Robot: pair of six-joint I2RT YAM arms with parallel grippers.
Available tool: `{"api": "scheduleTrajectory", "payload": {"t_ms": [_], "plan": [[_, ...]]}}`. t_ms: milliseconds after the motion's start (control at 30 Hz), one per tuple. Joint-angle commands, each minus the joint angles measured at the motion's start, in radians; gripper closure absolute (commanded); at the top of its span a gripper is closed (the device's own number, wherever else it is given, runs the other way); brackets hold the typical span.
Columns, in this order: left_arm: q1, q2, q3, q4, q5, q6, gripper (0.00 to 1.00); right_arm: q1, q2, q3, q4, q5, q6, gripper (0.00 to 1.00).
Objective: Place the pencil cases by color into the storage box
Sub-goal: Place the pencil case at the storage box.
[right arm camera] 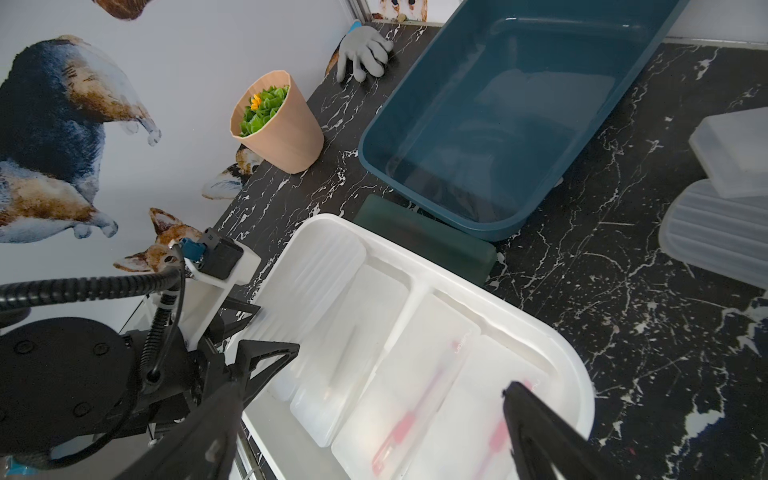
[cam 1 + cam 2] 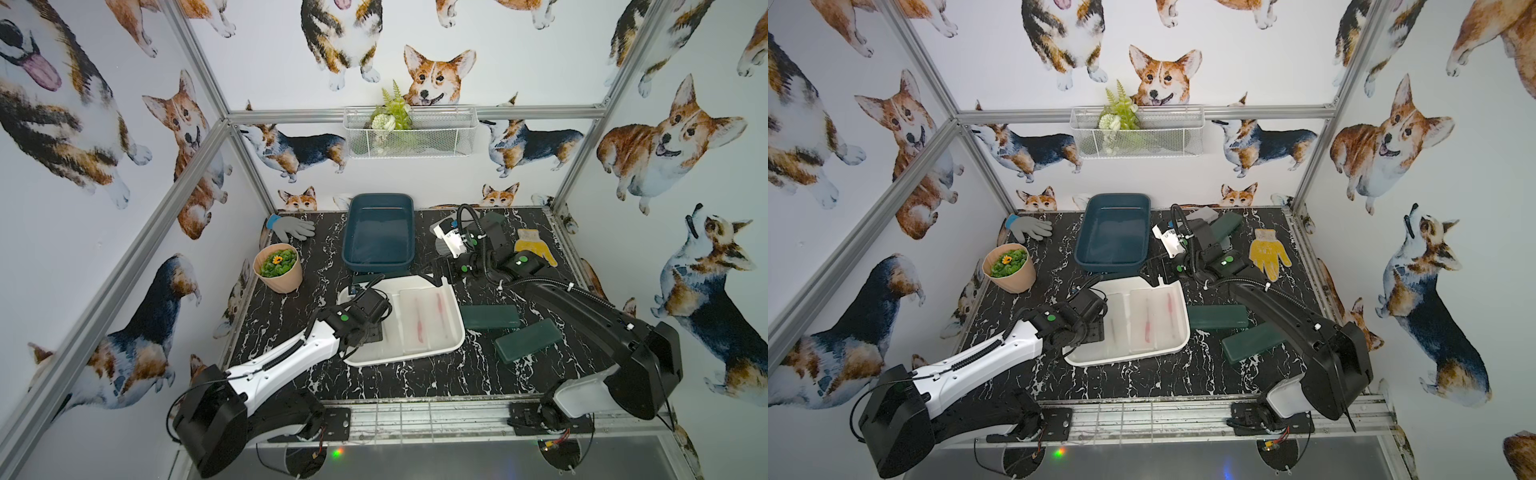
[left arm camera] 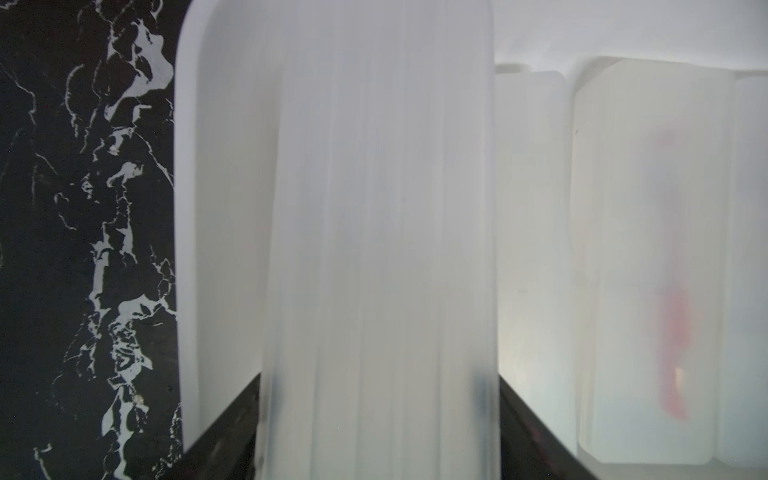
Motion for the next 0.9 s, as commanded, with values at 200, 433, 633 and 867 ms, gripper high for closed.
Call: {"api": "scheduleTrajectory", "payload": {"t_ms": [200,433,633,867], "plan": [[0.0,0.042,-0.017,0.032,-0.034,-0.053,0.28,-0.001,-0.008,-0.004,-0.023,-0.004,-0.026,0.01],[0.0,0.042,-0.04,0.036,-0.038,-0.067,0.24,-0.001,-0.016,-0.021,-0.018,-0.01,-0.017,0.01],[0.001,0.051,-0.032,0.031,-0.043,-0.061,0.17,-0.01,-0.025,-0.037,-0.005,-0.015,-0.001,0.01],[0.0,0.062,-0.007,0.019,-0.055,-0.041,0.07,-0.066,-0.033,-0.045,0.016,-0.055,0.055,0.01]]}}
